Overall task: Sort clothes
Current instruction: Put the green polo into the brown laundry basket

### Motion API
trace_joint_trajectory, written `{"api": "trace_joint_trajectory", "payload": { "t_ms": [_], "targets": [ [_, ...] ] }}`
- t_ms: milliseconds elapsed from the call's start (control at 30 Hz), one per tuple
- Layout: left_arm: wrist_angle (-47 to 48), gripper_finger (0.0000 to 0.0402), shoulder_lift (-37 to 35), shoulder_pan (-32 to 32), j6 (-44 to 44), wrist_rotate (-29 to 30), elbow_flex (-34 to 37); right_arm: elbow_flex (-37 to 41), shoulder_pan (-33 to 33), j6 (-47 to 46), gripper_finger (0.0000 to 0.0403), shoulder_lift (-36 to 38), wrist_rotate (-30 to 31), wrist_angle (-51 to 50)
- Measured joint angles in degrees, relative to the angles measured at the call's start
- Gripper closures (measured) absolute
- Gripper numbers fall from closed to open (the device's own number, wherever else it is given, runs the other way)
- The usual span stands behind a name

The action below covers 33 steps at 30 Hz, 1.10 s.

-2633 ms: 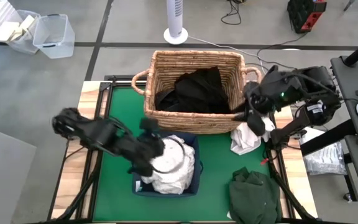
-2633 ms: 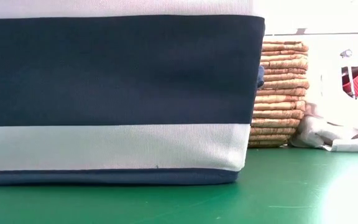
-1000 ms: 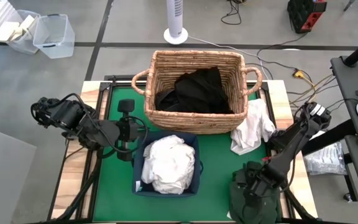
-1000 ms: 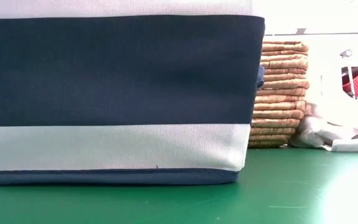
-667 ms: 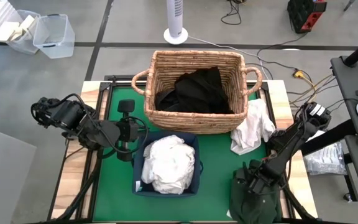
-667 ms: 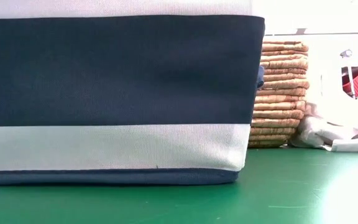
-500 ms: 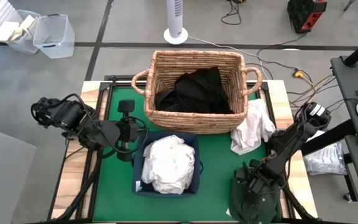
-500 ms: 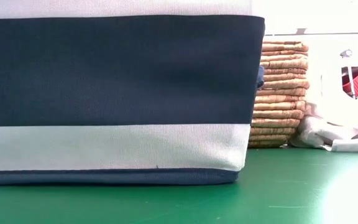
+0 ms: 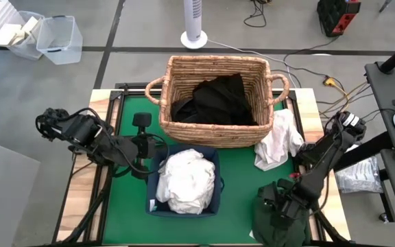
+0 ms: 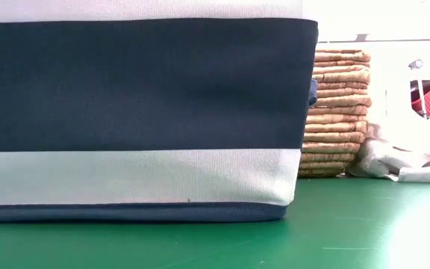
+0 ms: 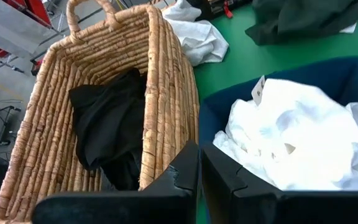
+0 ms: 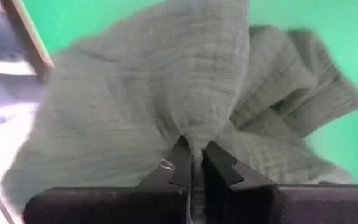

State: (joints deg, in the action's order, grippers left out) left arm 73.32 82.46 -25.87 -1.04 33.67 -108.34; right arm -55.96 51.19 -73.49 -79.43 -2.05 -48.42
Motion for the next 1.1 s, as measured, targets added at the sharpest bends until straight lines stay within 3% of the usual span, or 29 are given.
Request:
{"api": "trace_joint_trajectory", "payload": {
  "t_ms": [133,367,667,800,933,1100],
  "targets": [
    [-0.08,0.0401,0.00,0.00,0.00,0.09,0.30,-6.99,1.17,-0.10,0.0393,0.86,3.73,-6.38],
    [-0.66,0.0401,-0.58,-0.01,-0.43,2.31,-1.85,-16.79,1.85,0.01,0.0394,2.85,16.82,-11.53],
    [-3.86,0.0401,-0.85,-0.02,0.02,7.60,-4.95,-22.76,2.19,6.92,0.0394,6.86,42.85,-9.26],
    [-5.79,0.0401,-0.85,-0.02,0.02,10.14,-6.19,-23.91,2.19,17.76,0.0394,9.36,53.49,-1.33],
    [-7.98,0.0401,-0.83,-0.02,0.03,12.62,-6.88,-25.08,2.01,35.67,0.0394,11.31,61.58,11.72],
    [-9.51,0.0401,-0.74,-0.02,0.04,16.48,-7.80,-27.63,0.60,64.10,0.0394,12.27,64.75,32.82]
  ]
}}
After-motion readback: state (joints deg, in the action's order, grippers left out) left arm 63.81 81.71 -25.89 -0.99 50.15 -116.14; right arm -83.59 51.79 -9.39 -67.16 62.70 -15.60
